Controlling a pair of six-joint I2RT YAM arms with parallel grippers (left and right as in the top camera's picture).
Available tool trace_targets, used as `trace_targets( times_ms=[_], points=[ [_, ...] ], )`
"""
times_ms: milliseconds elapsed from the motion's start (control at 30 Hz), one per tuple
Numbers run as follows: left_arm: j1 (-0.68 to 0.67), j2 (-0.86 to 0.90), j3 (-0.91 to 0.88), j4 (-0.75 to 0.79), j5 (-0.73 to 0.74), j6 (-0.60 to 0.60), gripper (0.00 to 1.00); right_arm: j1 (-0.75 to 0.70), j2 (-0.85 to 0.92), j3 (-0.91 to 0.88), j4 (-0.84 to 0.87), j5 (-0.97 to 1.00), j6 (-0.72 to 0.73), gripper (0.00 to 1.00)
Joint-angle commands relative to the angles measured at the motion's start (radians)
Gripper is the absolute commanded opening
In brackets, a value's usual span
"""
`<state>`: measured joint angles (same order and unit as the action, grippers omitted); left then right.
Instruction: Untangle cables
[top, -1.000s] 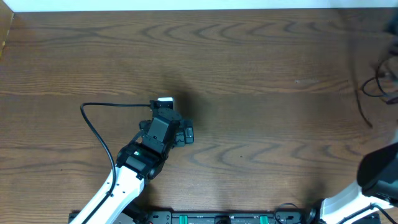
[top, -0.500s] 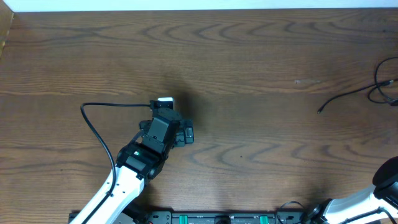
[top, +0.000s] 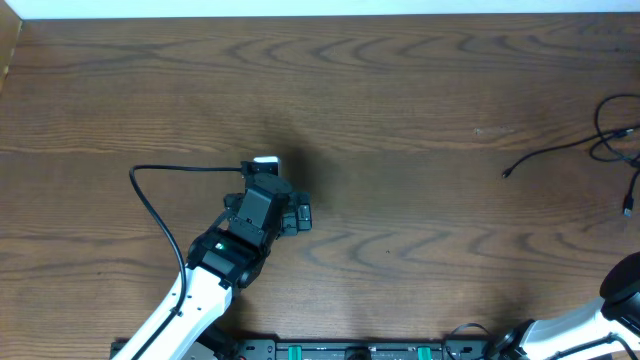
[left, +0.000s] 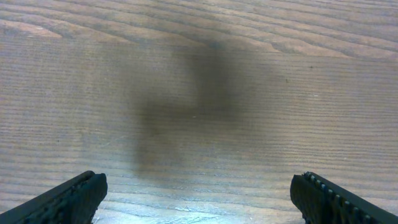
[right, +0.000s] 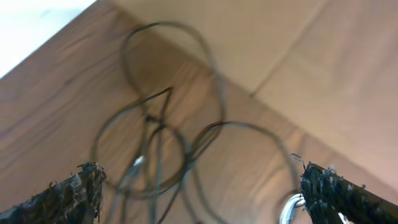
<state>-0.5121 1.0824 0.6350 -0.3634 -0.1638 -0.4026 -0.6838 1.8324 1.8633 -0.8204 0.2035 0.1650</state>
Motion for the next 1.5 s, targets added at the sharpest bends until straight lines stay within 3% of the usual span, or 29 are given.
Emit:
trace_targets(
  times_ms=[0, 333, 733, 1167, 1467],
  points=[
    [0.005, -0.003, 0.010, -0.003, -0.013, 0.010, 1.00, 0.015, -0.007, 0.012, -0.035, -0.220, -0.034, 0.99],
    [0.005, -0.003, 0.010, -0.003, -0.013, 0.010, 1.00, 0.191, -0.007, 0.004, -0.174, -0.267, -0.123, 0.99],
    [0.005, -0.003, 0.010, -0.003, -0.013, 0.010, 1.00, 0.496, -0.006, -0.100, -0.309, -0.334, -0.118, 0.99],
    [0.005, -0.003, 0.011, -0.003, -0.013, 0.010, 1.00, 0.910, -0.006, -0.309, -0.246, -0.359, -0.113, 0.99],
    [0.005, -0.003, 0.010, -0.003, -0.013, 0.010, 1.00, 1.065, -0.006, -0.388, -0.193, -0.318, -0.076, 0.99]
  ],
)
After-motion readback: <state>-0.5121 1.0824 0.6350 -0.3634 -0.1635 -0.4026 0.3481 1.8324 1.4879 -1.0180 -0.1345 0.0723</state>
